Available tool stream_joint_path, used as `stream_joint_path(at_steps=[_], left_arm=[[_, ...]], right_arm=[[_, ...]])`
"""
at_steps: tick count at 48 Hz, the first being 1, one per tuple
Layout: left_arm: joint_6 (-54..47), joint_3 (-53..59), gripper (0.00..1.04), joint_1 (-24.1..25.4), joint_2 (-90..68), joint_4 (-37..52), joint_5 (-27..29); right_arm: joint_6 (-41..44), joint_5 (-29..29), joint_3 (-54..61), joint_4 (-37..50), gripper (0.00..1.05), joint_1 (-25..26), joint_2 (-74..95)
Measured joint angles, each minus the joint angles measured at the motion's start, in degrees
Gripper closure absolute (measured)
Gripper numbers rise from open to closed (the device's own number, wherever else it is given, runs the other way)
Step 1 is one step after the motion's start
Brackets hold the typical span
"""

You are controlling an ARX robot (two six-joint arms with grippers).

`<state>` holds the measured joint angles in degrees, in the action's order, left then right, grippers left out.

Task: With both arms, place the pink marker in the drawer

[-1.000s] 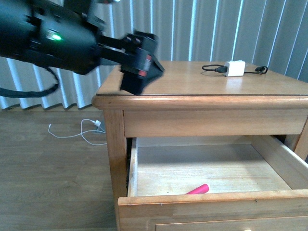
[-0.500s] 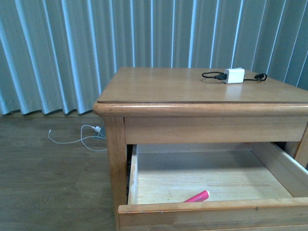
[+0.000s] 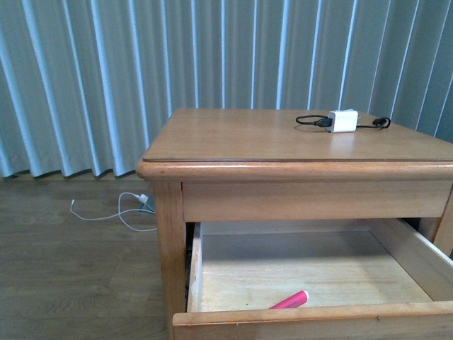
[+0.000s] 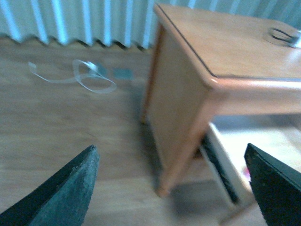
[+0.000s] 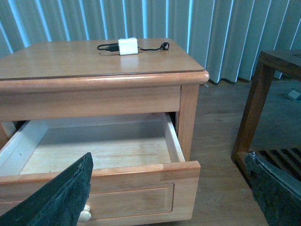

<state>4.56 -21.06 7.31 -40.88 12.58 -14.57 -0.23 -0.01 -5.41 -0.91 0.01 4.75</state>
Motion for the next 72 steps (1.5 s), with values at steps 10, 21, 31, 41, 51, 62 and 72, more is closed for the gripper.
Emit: stream_joint_path(at_steps=[10,21,31,41,51,62,72], left_arm=[[-3.63,10.08,0.60,-6.97,6.64,10.29,14.12],[-3.98,14.19,1.01,-7.21,11.91,9.49,14.60],[-4.22,16.59,1.01,-7.28,16.33,7.39,14.58],[-4.26,18.14,1.01,-7.28,20.52,4.76,14.58],[-4.26,19.67,1.01,-7.28,24.17,3.10,14.58],[-4.31,19.78,1.01,-7.28,28.17,0.37,14.60],[-4.31,19.76,1.01,-7.28,34.14,-6.64,14.62]], right_arm=[[0.00,0.04,0.00,0.00,0.09,0.00,0.00],[0.00,-0.02,0.00,0.00,0.09,0.00,0.00],[0.00,0.00,0.00,0.00,0.09,0.00,0.00],[0.00,0.00,0.00,0.00,0.09,0.00,0.00],[0.00,0.00,0.00,0.00,0.09,0.00,0.00],[0.00,0.00,0.02,0.00,0.09,0.00,0.00],[0.00,0.00,0.02,0.00,0.09,0.00,0.00]])
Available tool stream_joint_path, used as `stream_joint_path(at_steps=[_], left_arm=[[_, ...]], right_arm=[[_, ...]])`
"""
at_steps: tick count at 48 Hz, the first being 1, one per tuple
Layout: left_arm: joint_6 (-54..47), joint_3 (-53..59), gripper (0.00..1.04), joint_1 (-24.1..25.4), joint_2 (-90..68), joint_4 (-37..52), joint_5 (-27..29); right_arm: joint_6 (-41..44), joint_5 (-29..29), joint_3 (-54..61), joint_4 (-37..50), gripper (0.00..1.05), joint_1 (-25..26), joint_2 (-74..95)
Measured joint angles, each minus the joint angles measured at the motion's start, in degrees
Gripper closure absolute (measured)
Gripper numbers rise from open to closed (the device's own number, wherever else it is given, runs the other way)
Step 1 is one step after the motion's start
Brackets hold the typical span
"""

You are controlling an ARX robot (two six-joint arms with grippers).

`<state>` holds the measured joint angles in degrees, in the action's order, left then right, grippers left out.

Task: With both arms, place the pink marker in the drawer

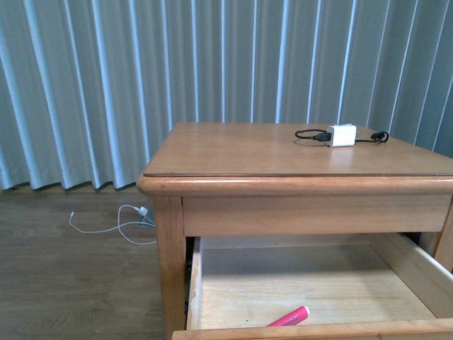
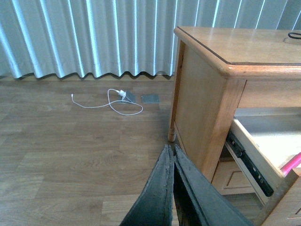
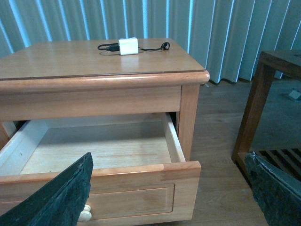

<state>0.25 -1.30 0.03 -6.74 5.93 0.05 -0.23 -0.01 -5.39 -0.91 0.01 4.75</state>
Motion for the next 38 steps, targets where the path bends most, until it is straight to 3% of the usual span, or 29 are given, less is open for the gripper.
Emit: stream_joint_path(at_steps=[3,18,30,38], left_arm=[[0.00,0.00,1.01,0.00,4.94,-5.27,-0.07],[0.04,0.00,1.00,0.00,6.49,-5.81,-0.07],[0.00,0.00,0.56,0.00,6.49,-5.81,-0.07],[0.00,0.00,0.29,0.00,6.49,-5.81,-0.07]], right_arm=[[0.00,0.04,0.00,0.00,0.09,0.00,0.00],[0.00,0.00,0.00,0.00,0.09,0.00,-0.02],[-2.03,1.70,-2.78,-15.50,0.09,-5.14,8.41],[-6.12,-0.70,-5.14,-17.44,0.09,-11.10,21.86]])
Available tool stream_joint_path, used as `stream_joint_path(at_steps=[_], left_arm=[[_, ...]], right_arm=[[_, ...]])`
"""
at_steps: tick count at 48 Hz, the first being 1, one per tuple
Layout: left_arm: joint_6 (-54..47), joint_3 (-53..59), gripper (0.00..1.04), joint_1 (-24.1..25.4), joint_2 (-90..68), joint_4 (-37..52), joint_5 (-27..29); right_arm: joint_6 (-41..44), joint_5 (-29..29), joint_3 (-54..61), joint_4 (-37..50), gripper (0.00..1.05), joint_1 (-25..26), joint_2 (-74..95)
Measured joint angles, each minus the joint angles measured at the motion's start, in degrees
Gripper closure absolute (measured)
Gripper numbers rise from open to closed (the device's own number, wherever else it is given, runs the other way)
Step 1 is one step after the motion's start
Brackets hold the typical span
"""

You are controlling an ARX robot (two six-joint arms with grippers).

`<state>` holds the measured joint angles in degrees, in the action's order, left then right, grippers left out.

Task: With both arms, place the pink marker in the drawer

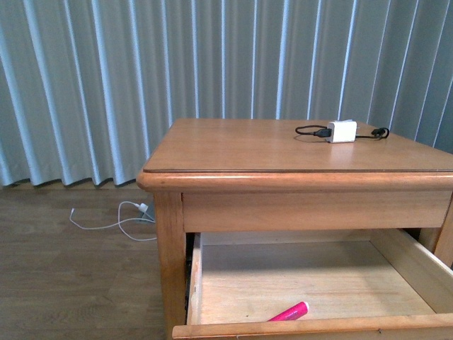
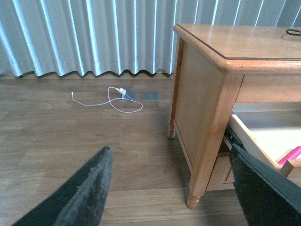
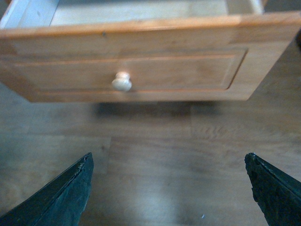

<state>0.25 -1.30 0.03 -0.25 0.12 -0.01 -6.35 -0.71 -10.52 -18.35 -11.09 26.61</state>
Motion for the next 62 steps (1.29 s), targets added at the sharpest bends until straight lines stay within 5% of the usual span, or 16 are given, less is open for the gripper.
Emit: stream_joint_path(at_steps=[8,22,62], left_arm=[[-0.04,0.00,0.04,0.00,0.00,0.00,0.02],[-0.02,0.00,0.06,0.00,0.00,0.00,0.00],[0.00,0.00,0.06,0.00,0.00,0.00,0.00]], right_arm=[[-3.50,-1.09,-3.85,5.86,0.09,-2.97,14.73],[-7.48,-0.04,-15.80,12.41,0.09,-4.44,41.57],[-11.08,5.20,-37.24,23.82,0.09,-5.11,73.99]])
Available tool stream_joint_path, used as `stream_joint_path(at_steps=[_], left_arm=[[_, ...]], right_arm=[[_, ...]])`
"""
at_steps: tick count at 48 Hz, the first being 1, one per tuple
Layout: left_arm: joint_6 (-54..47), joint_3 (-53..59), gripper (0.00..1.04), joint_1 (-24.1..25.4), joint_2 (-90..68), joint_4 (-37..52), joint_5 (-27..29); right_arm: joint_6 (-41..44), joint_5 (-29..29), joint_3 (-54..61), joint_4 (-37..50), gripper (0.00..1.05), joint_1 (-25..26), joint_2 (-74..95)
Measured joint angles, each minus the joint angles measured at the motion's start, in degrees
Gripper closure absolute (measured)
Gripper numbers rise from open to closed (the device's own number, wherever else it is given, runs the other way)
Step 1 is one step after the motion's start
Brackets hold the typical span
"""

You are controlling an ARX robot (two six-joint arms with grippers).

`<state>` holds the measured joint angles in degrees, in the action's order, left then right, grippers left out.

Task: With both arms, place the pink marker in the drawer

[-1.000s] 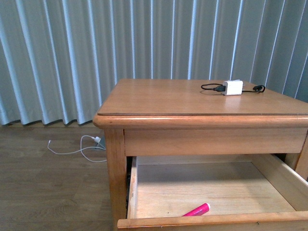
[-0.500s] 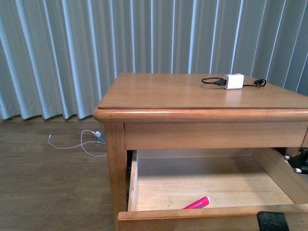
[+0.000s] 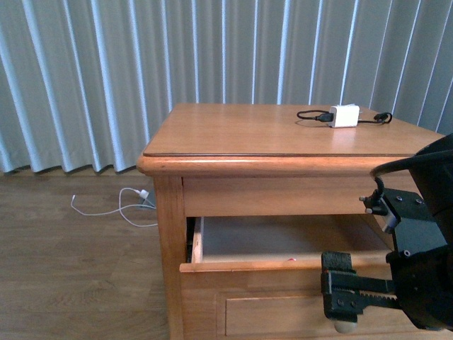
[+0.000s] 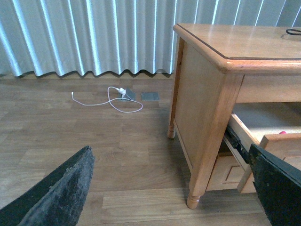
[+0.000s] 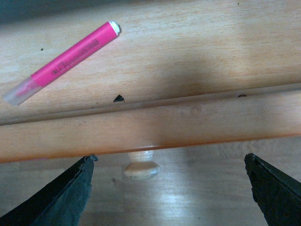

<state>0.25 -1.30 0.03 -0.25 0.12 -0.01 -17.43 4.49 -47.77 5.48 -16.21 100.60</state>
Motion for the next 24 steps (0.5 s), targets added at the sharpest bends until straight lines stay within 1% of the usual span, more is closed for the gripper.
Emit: stream_joint_path(at_steps=[14,24], left_arm=[[0.00,0.00,0.06,0.00,0.00,0.00,0.00],[0.00,0.00,0.06,0.00,0.00,0.00,0.00]], right_arm=[[-3.74,0.00,-7.43,8.04,0.09,2.32,9.14],[-4.76,0.46,-9.77,12.00,0.09,3.08,12.81]])
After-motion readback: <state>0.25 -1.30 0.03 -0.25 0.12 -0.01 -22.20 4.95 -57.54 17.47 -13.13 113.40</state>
